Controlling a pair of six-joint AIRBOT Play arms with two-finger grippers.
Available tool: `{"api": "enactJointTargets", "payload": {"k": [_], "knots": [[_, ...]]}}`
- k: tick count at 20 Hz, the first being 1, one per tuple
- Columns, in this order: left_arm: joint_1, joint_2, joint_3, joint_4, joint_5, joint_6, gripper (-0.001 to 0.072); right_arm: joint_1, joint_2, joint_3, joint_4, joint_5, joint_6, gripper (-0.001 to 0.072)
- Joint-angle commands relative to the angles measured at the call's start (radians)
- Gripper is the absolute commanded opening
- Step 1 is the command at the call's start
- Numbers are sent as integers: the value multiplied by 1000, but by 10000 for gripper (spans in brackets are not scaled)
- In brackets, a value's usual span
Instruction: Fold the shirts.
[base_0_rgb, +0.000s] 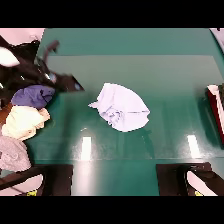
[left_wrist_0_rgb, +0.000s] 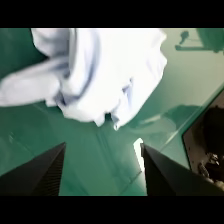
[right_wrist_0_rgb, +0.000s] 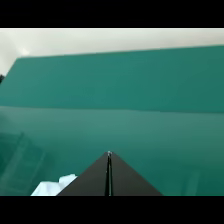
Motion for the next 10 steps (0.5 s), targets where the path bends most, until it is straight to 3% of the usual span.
{"api": "enactJointTargets", "payload": {"k": [1,5,10], "knots": [[-128,94,-354,-10,231,-5,541,1,-39,0,4,59,0,17],[-279,93,-481,-10,491,45,542,1,-47,-1,4,59,0,17],[-357,78,-480,-16,760,28,561,1,-43,-1,4,60,0,17]]}}
